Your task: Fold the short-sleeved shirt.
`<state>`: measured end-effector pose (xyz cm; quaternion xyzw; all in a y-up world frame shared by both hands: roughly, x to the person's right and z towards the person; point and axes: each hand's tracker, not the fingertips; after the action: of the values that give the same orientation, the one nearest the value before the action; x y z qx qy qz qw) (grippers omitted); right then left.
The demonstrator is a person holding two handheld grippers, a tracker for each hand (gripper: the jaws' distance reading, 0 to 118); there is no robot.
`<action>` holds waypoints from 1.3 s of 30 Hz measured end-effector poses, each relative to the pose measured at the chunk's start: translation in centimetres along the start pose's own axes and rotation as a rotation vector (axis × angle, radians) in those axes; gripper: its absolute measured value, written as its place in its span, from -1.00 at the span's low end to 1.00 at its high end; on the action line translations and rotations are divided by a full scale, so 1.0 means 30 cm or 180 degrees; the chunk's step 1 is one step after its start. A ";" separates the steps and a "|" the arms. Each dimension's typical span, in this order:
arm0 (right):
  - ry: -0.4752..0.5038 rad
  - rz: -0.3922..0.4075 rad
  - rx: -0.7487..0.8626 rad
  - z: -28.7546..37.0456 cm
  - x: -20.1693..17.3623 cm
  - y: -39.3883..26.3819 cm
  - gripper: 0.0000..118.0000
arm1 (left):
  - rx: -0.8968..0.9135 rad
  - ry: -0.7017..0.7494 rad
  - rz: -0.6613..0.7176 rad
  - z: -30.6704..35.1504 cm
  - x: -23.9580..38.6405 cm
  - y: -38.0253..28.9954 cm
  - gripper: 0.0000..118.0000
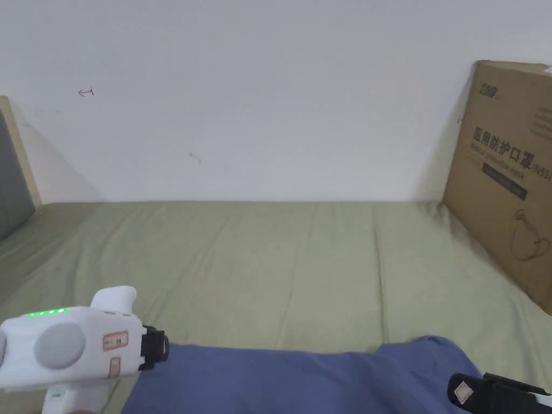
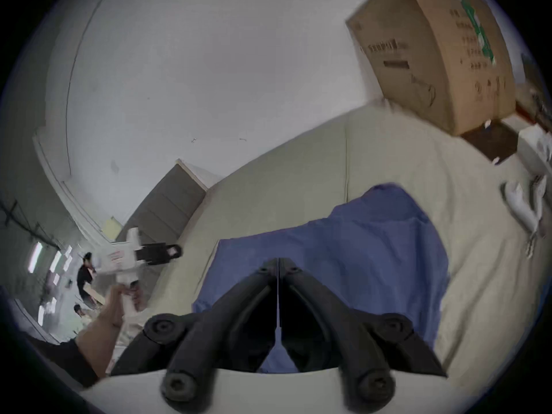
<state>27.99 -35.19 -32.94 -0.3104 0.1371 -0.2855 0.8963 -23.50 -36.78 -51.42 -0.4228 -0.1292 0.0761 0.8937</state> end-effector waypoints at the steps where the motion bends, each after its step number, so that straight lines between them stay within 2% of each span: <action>1: -0.0045 -0.0032 0.0009 -0.019 0.018 0.007 -1.00 | -0.0103 0.0107 0.0002 -0.092 -0.044 0.036 -0.78; 2: -0.0165 -0.0047 0.0024 -0.036 0.026 0.006 -1.00 | -0.0165 0.0218 -0.0037 -0.160 -0.081 0.071 -0.29; 3: -0.0229 -0.0071 0.0015 -0.053 0.043 0.013 -1.00 | -0.0244 0.0314 -0.0131 -0.220 -0.112 0.096 0.64; 4: -0.0234 -0.0079 -0.0018 -0.068 0.059 0.020 -1.00 | -0.0332 0.0357 -0.0209 -0.278 -0.136 0.114 0.95; 5: -0.0279 -0.0068 -0.0062 -0.083 0.073 0.024 -1.00 | -0.0472 0.0421 -0.0231 -0.348 -0.167 0.114 0.97; 7: -0.0371 -0.0023 -0.0134 -0.108 0.112 0.021 -1.00 | -0.0406 0.0467 -0.0199 -0.424 -0.198 0.130 0.93; 11: -0.0449 -0.0065 -0.0238 -0.141 0.148 0.001 -1.00 | -0.0623 0.0347 -0.0081 -0.587 -0.236 0.112 0.92; 13: -0.0510 -0.0052 -0.0279 -0.155 0.169 0.005 -1.00 | -0.0860 0.0431 -0.0212 -0.623 -0.225 0.062 0.79; 14: -0.0511 -0.0042 -0.0298 -0.162 0.181 0.013 -1.00 | -0.0712 0.0549 -0.0537 -0.587 -0.195 0.046 0.75; 15: -0.0509 -0.0030 -0.0305 -0.168 0.195 0.028 -1.00 | -0.0555 0.0490 -0.0696 -0.556 -0.168 0.055 0.61; 16: -0.0484 -0.0001 -0.0287 -0.173 0.210 0.050 -1.00 | -0.0526 0.0444 -0.0690 -0.528 -0.155 0.055 0.33; 17: -0.0479 0.0031 -0.0256 -0.182 0.226 0.080 -1.00 | -0.0475 0.0503 -0.0752 -0.490 -0.140 0.041 -0.08; 18: -0.0485 0.0047 -0.0226 -0.196 0.243 0.115 -1.00 | -0.0407 0.0515 -0.0859 -0.450 -0.126 0.036 -0.88; 19: -0.0524 0.0059 -0.0205 -0.219 0.260 0.154 -1.00 | -0.0415 0.0390 -0.0914 -0.421 -0.120 0.030 -0.99; 20: -0.0629 0.0039 -0.0178 -0.250 0.284 0.201 -0.97 | -0.0419 0.0222 -0.0855 -0.376 -0.110 0.020 -0.99; 21: -0.0776 -0.0001 -0.0180 -0.285 0.311 0.244 -0.36 | -0.0411 0.0263 -0.0837 -0.345 -0.113 0.006 -0.99; 22: -0.0897 -0.0085 -0.0250 -0.328 0.348 0.291 0.41 | -0.0400 0.0263 -0.0852 -0.310 -0.105 -0.004 -0.99; 23: -0.1059 -0.0120 -0.0444 -0.391 0.386 0.337 0.83 | -0.0372 0.0248 -0.0866 -0.271 -0.096 -0.010 -0.99; 24: -0.1176 -0.0084 -0.0637 -0.451 0.421 0.368 0.84 | -0.0349 0.0198 -0.0854 -0.235 -0.092 -0.014 -0.99; 27: -0.1591 0.0024 -0.0765 -0.599 0.499 0.438 0.81 | -0.0279 0.0121 -0.0736 -0.163 -0.097 -0.021 -0.99; 29: -0.1607 -0.0064 -0.0850 -0.681 0.533 0.462 0.76 | -0.0266 0.0096 -0.0681 -0.141 -0.107 -0.028 -0.99; 30: -0.1573 -0.0150 -0.0995 -0.730 0.578 0.475 0.66 | -0.0274 0.0090 -0.0658 -0.131 -0.108 -0.031 -0.99; 32: -0.1540 -0.0166 -0.1255 -0.796 0.582 0.465 0.33 | -0.0308 0.0086 -0.0640 -0.121 -0.108 -0.037 -0.99; 33: -0.1589 -0.0030 -0.1381 -0.816 0.563 0.454 0.04 | -0.0334 0.0102 -0.0644 -0.123 -0.108 -0.043 -0.99; 34: -0.1723 0.0202 -0.1427 -0.821 0.533 0.443 -0.39 | -0.0355 0.0135 -0.0667 -0.119 -0.105 -0.045 -0.99; 35: -0.1833 0.0497 -0.1389 -0.807 0.494 0.434 -1.00 | -0.0365 0.0160 -0.0693 -0.110 -0.102 -0.046 -0.99; 36: -0.1670 0.0574 -0.1362 -0.786 0.468 0.435 -1.00 | -0.0353 0.0171 -0.0718 -0.097 -0.097 -0.046 -0.99; 37: -0.1392 0.0452 -0.1376 -0.764 0.450 0.437 -1.00 | -0.0327 0.0176 -0.0727 -0.087 -0.097 -0.045 -0.99; 39: -0.1252 0.0485 -0.1146 -0.673 0.367 0.437 -1.00 | -0.0244 0.0214 -0.0723 -0.037 -0.083 -0.032 -0.99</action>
<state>33.83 -42.97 -57.56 -0.5029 0.0319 -0.1225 0.8550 -25.54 -38.82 -51.77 -0.4415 -0.1491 -0.0448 0.8836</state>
